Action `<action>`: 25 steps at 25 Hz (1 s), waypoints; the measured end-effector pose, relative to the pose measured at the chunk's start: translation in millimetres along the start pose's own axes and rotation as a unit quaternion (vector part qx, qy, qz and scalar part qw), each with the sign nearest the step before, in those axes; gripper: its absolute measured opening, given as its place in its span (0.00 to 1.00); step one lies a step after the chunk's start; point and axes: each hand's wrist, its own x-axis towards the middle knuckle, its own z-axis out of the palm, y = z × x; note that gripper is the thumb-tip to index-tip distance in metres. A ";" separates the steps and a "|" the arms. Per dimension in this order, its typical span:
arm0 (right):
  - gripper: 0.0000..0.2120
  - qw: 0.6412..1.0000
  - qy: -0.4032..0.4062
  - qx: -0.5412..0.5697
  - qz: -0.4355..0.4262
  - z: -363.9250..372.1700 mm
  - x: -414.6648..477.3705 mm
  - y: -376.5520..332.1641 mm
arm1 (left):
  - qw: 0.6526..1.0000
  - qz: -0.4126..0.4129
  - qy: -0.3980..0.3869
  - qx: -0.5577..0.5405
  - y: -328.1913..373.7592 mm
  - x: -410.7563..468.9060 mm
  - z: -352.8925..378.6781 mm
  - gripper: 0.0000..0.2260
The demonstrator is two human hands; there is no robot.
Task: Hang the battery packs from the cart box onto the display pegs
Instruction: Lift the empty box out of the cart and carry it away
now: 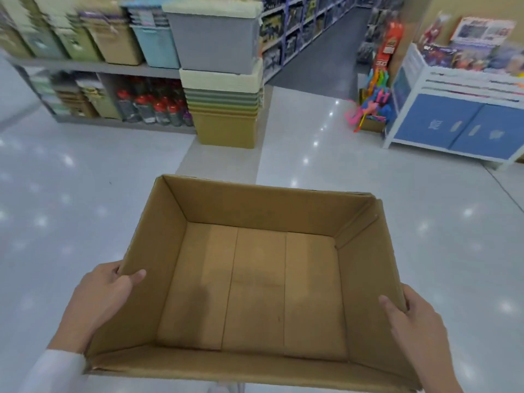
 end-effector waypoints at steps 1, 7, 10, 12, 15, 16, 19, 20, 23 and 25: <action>0.06 1.000 -0.011 0.000 -0.008 16.2 18.3 -20.8 | 1.000 -0.014 0.008 -0.007 -0.1 19.3 -6.7 0.08; 0.03 0.999 -0.037 -0.005 -0.032 103.5 100.6 -143.6 | 0.998 -0.044 0.033 -0.036 12.4 149.9 -57.8 0.07; 0.02 0.998 -0.048 -0.018 -0.027 139.4 137.9 -196.7 | 0.998 -0.055 0.034 -0.029 29.9 217.2 -77.2 0.08; 0.02 0.998 -0.053 -0.024 -0.020 155.1 166.0 -227.4 | 0.998 -0.055 0.028 -0.022 44.4 256.7 -84.8 0.08; 0.03 0.998 -0.054 -0.034 -0.022 175.8 214.6 -269.7 | 0.998 -0.052 0.021 -0.018 72.0 320.4 -88.8 0.08; 0.04 0.998 -0.051 -0.036 -0.023 185.5 235.2 -284.0 | 0.998 -0.051 0.020 -0.017 84.6 344.8 -88.4 0.08; 0.05 0.998 -0.047 -0.033 -0.024 219.9 307.8 -328.1 | 0.998 -0.053 0.023 -0.019 120.3 423.9 -83.2 0.08; 0.05 0.998 -0.049 -0.029 -0.028 229.8 331.9 -344.1 | 0.998 -0.055 0.027 -0.020 132.3 447.1 -82.6 0.08; 0.04 0.996 -0.068 -0.034 -0.050 260.3 402.5 -395.8 | 0.996 -0.072 0.042 -0.023 167.9 515.3 -86.4 0.08; 0.04 0.995 -0.077 -0.035 -0.061 280.1 448.0 -433.0 | 0.995 -0.085 0.046 -0.029 192.6 561.2 -92.2 0.08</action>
